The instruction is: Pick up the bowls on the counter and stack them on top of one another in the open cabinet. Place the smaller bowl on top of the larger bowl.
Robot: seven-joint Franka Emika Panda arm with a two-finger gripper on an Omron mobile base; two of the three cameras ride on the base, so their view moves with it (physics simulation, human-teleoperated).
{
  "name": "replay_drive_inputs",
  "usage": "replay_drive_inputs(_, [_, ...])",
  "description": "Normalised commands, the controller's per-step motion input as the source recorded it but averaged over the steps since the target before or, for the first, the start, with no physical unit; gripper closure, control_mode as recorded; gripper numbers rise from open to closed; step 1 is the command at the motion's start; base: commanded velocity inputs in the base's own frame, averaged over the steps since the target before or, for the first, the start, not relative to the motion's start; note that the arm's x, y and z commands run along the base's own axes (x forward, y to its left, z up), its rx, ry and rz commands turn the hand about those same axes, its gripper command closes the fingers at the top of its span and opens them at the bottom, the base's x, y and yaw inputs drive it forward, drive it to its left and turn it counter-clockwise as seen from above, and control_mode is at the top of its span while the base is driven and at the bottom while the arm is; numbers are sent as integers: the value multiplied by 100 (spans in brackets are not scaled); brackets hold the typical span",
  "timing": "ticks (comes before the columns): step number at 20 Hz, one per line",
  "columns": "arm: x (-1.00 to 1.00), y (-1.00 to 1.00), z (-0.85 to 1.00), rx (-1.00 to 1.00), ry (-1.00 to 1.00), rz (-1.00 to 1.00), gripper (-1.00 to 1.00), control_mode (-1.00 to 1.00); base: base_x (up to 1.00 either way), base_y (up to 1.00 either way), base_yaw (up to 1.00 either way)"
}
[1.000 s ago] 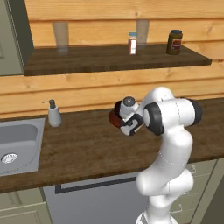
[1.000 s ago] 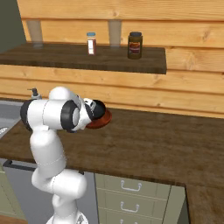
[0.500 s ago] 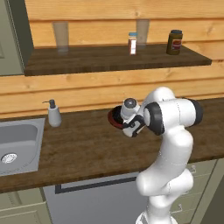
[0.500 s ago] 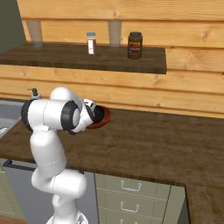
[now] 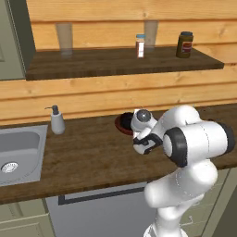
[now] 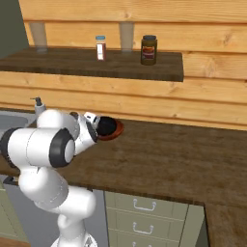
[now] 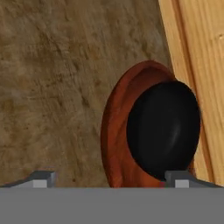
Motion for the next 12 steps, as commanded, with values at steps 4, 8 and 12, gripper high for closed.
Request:
replay_drive_inputs(4, [-44,0,-8,5,8,0,-100,-100,0,0,0])
replay_drive_inputs(8, [43,3,-44,-1,8,0,-100,-100,0,0,0])
replay_drive_inputs(12, [40,0,-18,-2,0,0,-100,-100,0,0,0])
